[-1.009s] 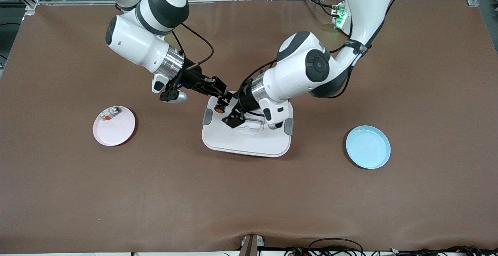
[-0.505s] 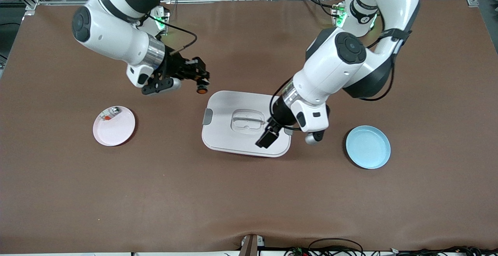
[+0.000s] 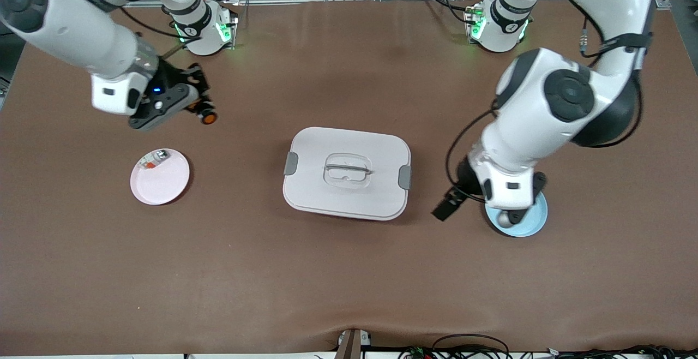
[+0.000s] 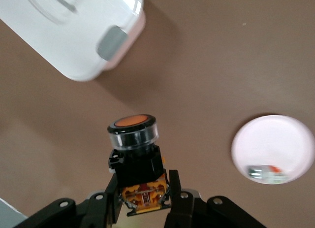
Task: Transfer orange switch to right arm and place
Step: 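Open the left gripper and withdraw it while the right gripper carries the switch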
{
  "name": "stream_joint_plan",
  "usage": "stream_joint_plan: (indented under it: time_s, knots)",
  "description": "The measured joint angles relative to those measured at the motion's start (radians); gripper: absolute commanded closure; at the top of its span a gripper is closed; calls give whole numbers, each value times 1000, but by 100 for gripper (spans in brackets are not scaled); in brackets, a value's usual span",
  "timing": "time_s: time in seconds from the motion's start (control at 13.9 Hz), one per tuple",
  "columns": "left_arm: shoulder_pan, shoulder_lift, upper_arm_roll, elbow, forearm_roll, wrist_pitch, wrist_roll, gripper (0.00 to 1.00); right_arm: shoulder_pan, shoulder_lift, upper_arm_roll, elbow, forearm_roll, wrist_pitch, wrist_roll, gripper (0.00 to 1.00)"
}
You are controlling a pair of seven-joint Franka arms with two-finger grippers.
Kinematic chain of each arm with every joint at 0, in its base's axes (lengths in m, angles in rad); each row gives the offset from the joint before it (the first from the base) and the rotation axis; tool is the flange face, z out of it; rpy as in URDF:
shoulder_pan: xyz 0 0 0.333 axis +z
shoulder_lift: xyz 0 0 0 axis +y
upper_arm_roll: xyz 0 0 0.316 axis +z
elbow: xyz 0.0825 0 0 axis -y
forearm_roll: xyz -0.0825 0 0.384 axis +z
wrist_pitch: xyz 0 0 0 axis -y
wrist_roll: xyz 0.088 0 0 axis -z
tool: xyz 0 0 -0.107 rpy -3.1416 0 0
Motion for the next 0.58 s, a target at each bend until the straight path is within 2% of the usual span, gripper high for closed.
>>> stream_joint_plan:
  time_s: [0.29,0.58]
  knots:
    - [131,-27,3,0,35,-99,298,0,-111,-2,-1,-4,-137,13,-378,100]
    - [204,-54,2,0,125,-177,506,0,-170,3,0,-84,-213,170,-591,100]
